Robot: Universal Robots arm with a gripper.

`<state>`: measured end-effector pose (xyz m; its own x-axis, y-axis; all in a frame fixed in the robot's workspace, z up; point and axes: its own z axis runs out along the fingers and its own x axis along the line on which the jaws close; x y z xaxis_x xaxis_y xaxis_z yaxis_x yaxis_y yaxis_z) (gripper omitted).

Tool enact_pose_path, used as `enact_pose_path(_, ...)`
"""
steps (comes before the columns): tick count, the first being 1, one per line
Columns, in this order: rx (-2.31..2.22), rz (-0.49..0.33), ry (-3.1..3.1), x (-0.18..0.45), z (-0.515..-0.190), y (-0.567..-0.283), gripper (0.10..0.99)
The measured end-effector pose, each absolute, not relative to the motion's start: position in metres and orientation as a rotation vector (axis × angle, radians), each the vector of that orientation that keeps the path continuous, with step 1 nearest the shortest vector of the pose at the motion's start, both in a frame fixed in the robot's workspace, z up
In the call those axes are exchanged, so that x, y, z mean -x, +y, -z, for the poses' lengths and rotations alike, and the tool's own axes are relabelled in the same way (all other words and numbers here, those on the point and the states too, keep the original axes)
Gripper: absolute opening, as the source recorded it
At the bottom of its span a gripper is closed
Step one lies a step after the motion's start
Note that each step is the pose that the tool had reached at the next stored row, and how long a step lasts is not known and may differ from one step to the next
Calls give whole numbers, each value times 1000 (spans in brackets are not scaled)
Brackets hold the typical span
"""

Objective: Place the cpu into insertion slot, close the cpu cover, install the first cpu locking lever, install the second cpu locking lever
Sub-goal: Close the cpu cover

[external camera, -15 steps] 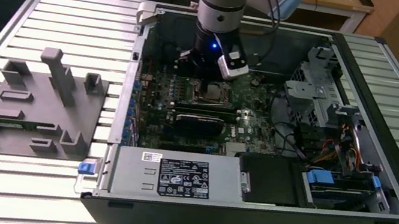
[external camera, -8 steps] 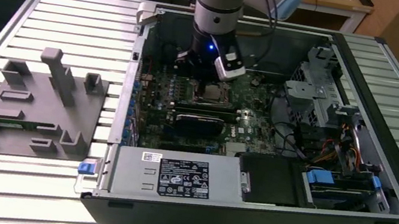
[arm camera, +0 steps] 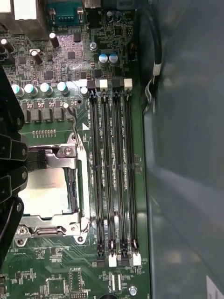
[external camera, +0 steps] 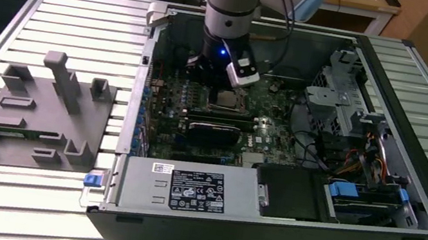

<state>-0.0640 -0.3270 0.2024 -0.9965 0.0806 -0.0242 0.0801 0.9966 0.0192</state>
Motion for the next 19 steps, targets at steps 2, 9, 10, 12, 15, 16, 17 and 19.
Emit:
enact_pose_path(2,-125,-28,3114,64,-201,-327,106)
enact_pose_path(9,-125,-28,3114,64,-200,-327,106)
enact_pose_path(10,-126,-28,3114,64,-200,-327,106)
enact_pose_path(12,-125,-28,3114,64,-200,-327,106)
enact_pose_path(15,-125,-27,3114,64,-199,-327,106)
enact_pose_path(16,-125,-27,3114,63,-199,-327,106)
enact_pose_path(17,-125,-27,3114,63,-199,-327,106)
enact_pose_path(19,-125,-28,3114,62,-198,-327,106)
